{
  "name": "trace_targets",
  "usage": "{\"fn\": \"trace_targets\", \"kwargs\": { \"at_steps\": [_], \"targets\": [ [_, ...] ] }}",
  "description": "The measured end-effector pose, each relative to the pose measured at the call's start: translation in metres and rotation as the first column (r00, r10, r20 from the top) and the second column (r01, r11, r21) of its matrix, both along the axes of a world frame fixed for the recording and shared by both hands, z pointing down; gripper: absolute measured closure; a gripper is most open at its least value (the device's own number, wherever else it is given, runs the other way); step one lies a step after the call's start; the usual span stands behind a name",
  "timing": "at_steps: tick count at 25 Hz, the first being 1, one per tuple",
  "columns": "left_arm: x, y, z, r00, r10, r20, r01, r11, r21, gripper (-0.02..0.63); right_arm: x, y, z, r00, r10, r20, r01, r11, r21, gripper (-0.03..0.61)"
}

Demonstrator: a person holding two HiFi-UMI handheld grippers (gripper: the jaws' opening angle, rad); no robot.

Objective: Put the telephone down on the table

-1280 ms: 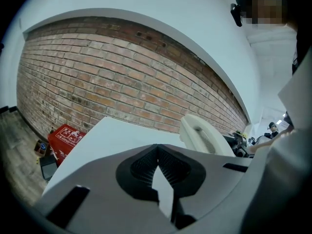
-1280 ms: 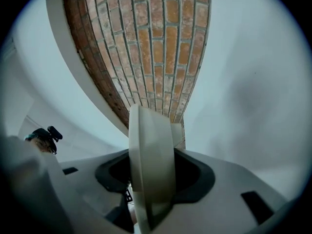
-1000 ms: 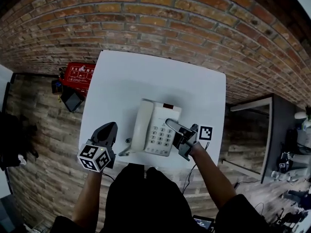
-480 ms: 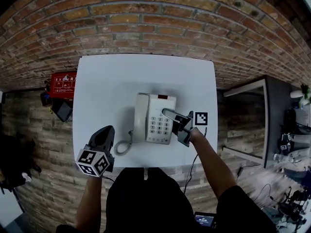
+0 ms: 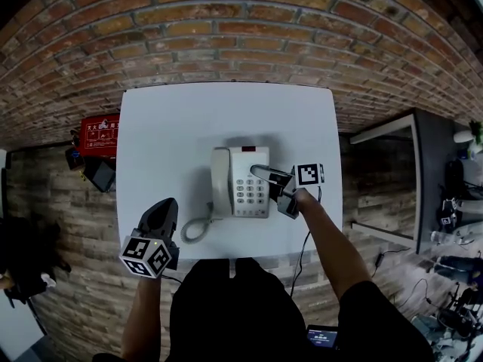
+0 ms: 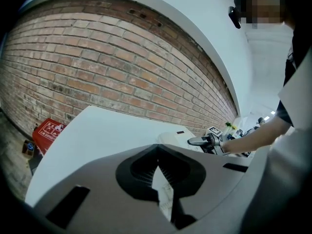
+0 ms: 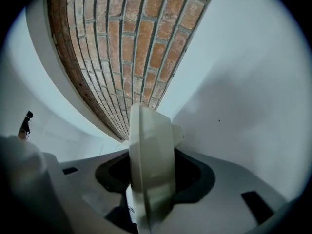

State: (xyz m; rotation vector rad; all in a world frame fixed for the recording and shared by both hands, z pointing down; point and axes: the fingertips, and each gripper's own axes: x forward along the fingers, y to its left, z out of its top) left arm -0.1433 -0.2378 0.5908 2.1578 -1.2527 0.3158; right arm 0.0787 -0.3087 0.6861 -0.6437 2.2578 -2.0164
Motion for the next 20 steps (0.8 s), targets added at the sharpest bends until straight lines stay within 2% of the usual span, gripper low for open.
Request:
{"fn": "trace_targets", "kwargs": {
  "at_steps": [3,5,11,16,20],
  "targets": [
    [-0.002,0.001,-0.001,1.0,0.001,-0.001,-0.001,1.0,0.002,0.6,0.0,-0.002,-0.001,1.0,-0.018,-0.02,0.019,0.998,0.052,0.36],
    [-0.002,0.001,-0.002,1.0,0.003,-0.002,-0.003,1.0,0.007,0.601,-0.001,-0.002,0.002,0.999,-0.022,-0.049,0.024,0.999,0.047,0.36],
    [0.001,0.001,-0.006,1.0,0.024,-0.001,-0.024,0.999,0.021,0.6,0.001,0.001,0.014,0.974,-0.064,-0.218,0.071,0.997,0.028,0.34],
    [0.002,0.003,-0.008,1.0,0.031,-0.003,-0.031,0.999,0.029,0.6,0.005,0.0,0.022,0.927,-0.088,-0.365,0.103,0.994,0.024,0.296],
    [0.003,0.007,-0.008,0.999,0.04,-0.008,-0.04,0.999,0.032,0.6,0.019,-0.007,0.025,0.859,-0.061,-0.508,0.111,0.991,0.069,0.278]
  ]
}}
